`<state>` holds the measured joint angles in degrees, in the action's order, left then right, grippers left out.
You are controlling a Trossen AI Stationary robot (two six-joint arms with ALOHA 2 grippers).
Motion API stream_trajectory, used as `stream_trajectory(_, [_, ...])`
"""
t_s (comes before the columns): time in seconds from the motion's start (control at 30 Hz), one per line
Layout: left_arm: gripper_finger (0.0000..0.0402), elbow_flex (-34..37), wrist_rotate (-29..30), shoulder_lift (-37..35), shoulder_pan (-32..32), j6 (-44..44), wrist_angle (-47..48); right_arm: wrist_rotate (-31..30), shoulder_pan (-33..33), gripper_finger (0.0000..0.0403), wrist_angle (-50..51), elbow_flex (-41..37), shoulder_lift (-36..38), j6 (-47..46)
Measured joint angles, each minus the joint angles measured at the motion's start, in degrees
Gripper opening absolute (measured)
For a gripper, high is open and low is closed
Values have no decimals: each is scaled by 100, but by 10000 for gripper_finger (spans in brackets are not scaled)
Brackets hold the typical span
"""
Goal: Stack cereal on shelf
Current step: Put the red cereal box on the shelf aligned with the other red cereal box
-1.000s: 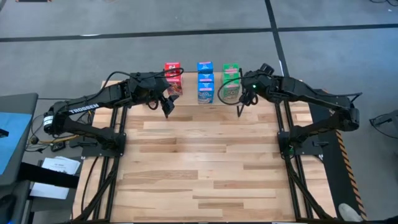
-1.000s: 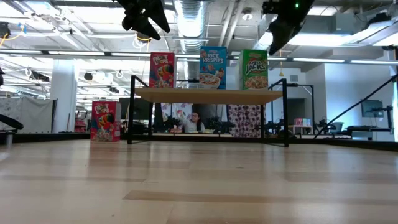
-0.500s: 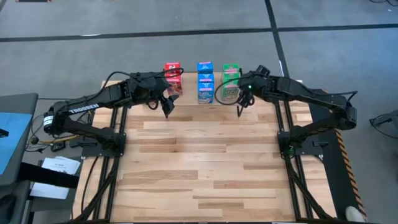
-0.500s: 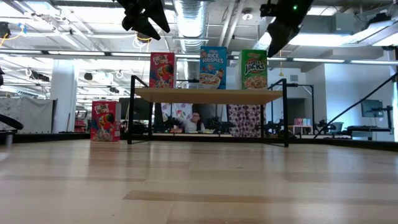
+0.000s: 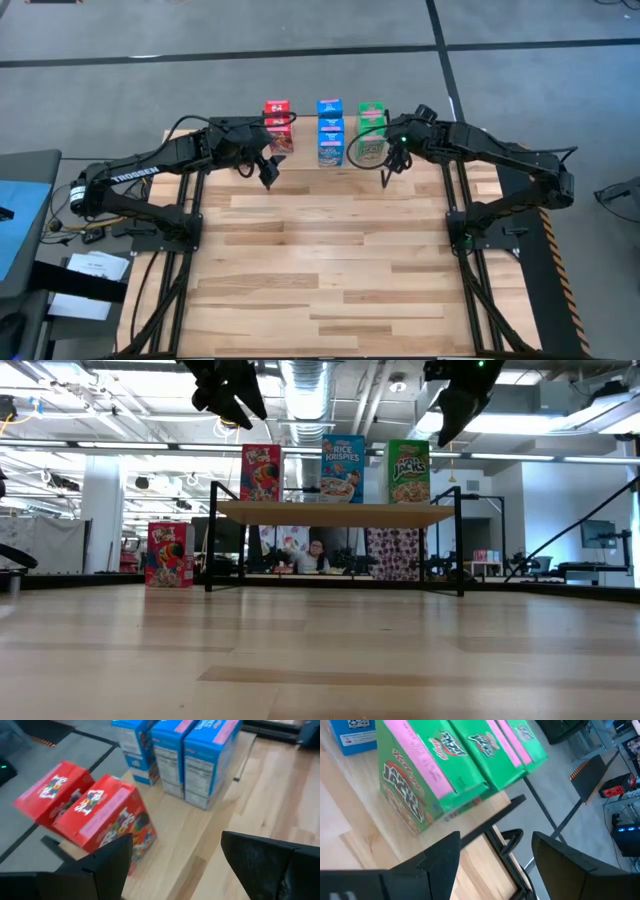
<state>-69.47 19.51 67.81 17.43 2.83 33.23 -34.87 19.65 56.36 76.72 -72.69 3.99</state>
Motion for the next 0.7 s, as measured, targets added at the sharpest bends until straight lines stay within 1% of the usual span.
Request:
stream_trajectory(0.23, [293,-88,652,1,0,-3,257,24,-69,269,319,435,1,-100])
stream_trajectory(0.43, [293,-674,1152,-4,0,-7,1260,28,-171,269,367,622,1,-94])
stream_trajectory(0.7, [293,-1475,1440,-2,1,65,2197,28,-163,269,653,635,1,-98])
